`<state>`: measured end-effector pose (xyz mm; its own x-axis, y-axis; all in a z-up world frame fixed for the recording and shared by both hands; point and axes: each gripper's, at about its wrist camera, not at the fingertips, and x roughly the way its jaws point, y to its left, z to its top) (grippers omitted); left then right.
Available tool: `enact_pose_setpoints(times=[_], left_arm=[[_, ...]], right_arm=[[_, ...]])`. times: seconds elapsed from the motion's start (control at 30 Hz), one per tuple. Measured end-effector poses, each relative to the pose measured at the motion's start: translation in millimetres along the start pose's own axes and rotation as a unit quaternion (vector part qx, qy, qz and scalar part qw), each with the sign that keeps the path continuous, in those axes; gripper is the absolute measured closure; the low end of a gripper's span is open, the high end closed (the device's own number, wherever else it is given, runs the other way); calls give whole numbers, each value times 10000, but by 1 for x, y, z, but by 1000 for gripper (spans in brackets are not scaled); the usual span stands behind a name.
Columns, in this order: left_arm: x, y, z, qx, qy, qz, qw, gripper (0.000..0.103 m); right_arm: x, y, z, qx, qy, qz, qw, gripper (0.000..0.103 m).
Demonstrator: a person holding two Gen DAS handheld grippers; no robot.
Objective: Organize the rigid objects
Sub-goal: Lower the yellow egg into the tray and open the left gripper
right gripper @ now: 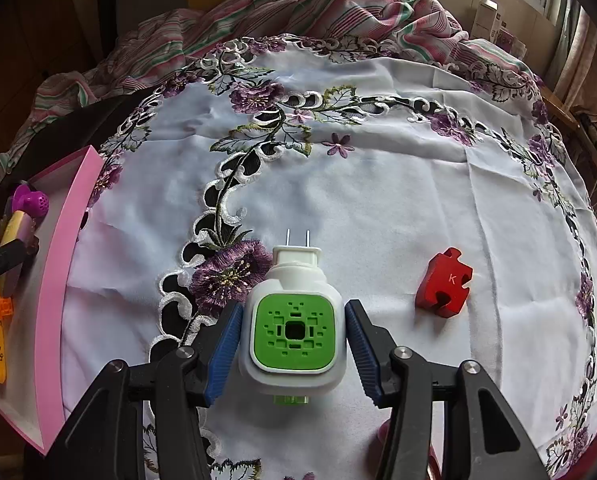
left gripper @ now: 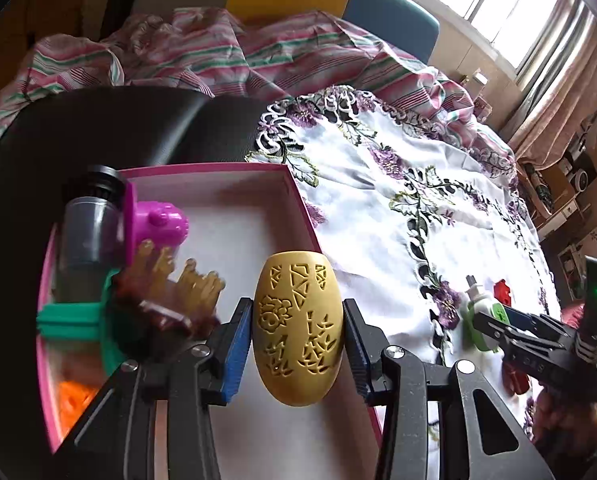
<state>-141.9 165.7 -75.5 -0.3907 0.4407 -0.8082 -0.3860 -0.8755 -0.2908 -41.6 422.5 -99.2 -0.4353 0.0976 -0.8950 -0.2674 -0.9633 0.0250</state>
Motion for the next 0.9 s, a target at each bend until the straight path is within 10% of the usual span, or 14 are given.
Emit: enact_pose_setpoints(times=[0.9], left_arm=[[-22, -13, 2, 511, -678, 622, 9944, 53]], right_arm=[[1, 2, 1, -69, 12, 10, 10000, 50]])
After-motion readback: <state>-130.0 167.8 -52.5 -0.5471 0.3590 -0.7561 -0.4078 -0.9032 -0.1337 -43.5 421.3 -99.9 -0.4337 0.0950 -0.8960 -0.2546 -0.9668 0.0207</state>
